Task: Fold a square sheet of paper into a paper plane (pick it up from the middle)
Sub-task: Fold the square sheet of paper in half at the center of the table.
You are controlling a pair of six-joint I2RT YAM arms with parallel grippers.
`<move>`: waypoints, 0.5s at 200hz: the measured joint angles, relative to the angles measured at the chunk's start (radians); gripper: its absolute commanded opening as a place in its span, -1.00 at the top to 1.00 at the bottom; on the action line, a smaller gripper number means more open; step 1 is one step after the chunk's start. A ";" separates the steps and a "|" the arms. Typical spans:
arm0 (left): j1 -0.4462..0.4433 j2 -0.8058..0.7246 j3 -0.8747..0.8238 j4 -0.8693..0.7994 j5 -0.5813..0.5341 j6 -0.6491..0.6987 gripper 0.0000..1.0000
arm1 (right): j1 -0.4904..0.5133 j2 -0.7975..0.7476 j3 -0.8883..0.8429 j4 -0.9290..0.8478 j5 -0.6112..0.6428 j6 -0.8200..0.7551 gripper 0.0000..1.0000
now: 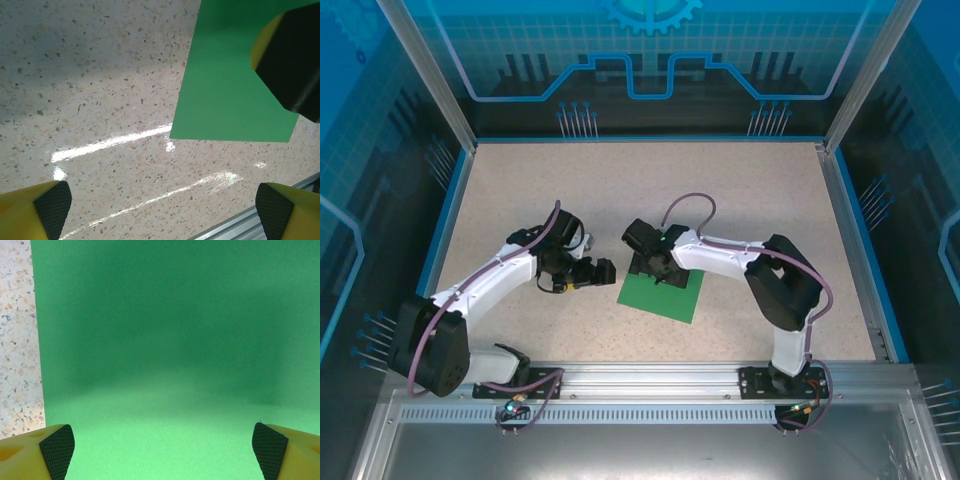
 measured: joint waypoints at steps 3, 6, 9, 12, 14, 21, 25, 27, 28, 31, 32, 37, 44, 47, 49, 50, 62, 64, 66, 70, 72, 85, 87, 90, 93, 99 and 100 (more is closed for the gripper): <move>0.000 0.000 0.000 0.000 0.000 0.000 -0.97 | 0.000 0.003 0.002 -0.002 0.001 0.002 -0.95; 0.000 0.000 0.000 0.001 0.000 0.000 -0.97 | 0.000 0.005 0.004 -0.003 0.002 0.003 -0.95; 0.000 0.000 0.000 0.001 0.000 0.000 -0.97 | -0.001 0.010 0.005 -0.005 0.003 0.003 -0.95; 0.000 0.000 0.000 0.002 0.000 0.000 -0.97 | -0.001 0.013 0.007 -0.007 0.005 0.004 -0.95; 0.000 0.000 0.000 0.002 0.000 0.000 -0.97 | -0.002 0.014 0.007 -0.007 0.006 0.004 -0.95; 0.000 0.000 0.000 0.002 0.000 0.000 -0.97 | -0.002 0.021 0.007 -0.010 0.006 0.006 -0.95; 0.000 0.000 0.000 0.002 0.000 0.000 -0.97 | -0.003 0.025 0.007 -0.012 0.006 0.007 -0.95; 0.000 0.000 0.000 0.002 0.000 0.000 -0.97 | -0.003 0.026 0.007 -0.013 0.006 0.007 -0.95; 0.000 0.000 0.000 0.002 0.000 0.000 -0.97 | -0.003 0.027 0.007 -0.013 0.006 0.007 -0.95; 0.000 0.000 0.000 0.002 0.000 0.000 -0.97 | -0.003 0.031 0.007 -0.013 0.006 0.008 -0.95; 0.000 0.000 0.000 0.002 0.000 0.000 -0.97 | -0.003 0.031 0.007 -0.013 0.006 0.008 -0.95; 0.000 0.000 0.000 0.002 0.000 0.000 -0.98 | -0.004 0.035 0.007 -0.013 0.005 0.008 -0.95; 0.000 0.000 0.000 0.002 0.000 0.000 -0.97 | -0.005 0.040 0.007 -0.012 0.005 0.011 -0.94; 0.000 0.000 0.000 0.001 0.000 0.000 -0.97 | -0.007 0.044 0.006 -0.011 0.002 0.011 -0.94; 0.000 0.000 0.000 0.002 0.000 0.000 -0.97 | -0.008 0.045 0.006 -0.011 0.001 0.011 -0.94; 0.000 0.000 0.000 0.002 0.000 0.000 -0.97 | -0.009 0.046 0.006 -0.011 0.000 0.011 -0.94; 0.000 0.000 0.000 0.002 0.000 0.000 -0.97 | -0.015 0.055 0.006 -0.008 -0.006 0.014 -0.93; 0.000 0.000 0.000 0.001 0.000 0.000 -0.97 | -0.016 0.056 0.006 -0.006 -0.008 0.014 -0.93; 0.000 0.000 0.000 0.001 0.000 0.000 -0.97 | -0.016 0.057 0.006 -0.005 -0.008 0.014 -0.92; 0.000 0.000 0.000 0.001 0.000 0.000 -0.98 | -0.019 0.061 0.006 -0.003 -0.010 0.014 -0.92; 0.000 0.000 0.000 0.001 0.000 0.000 -0.97 | -0.021 0.063 0.007 -0.003 -0.010 0.014 -0.92; 0.000 0.000 0.000 0.001 0.000 0.000 -0.97 | -0.023 0.072 0.009 -0.008 -0.011 0.014 -0.92; 0.000 0.000 0.000 0.001 0.000 0.000 -0.97 | -0.023 0.072 0.010 -0.008 -0.010 0.015 -0.92; 0.000 0.000 0.000 0.001 0.000 0.000 -0.97 | -0.023 0.074 0.011 -0.010 -0.011 0.014 -0.92; 0.000 0.000 0.000 0.001 0.000 0.000 -0.97 | -0.023 0.074 0.013 -0.010 -0.011 0.015 -0.91; 0.000 0.000 0.000 0.001 0.000 0.000 -0.97 | -0.023 0.076 0.014 -0.012 -0.013 0.014 -0.92; 0.000 0.000 0.000 0.001 0.000 0.000 -0.97 | -0.023 0.076 0.014 -0.012 -0.013 0.015 -0.91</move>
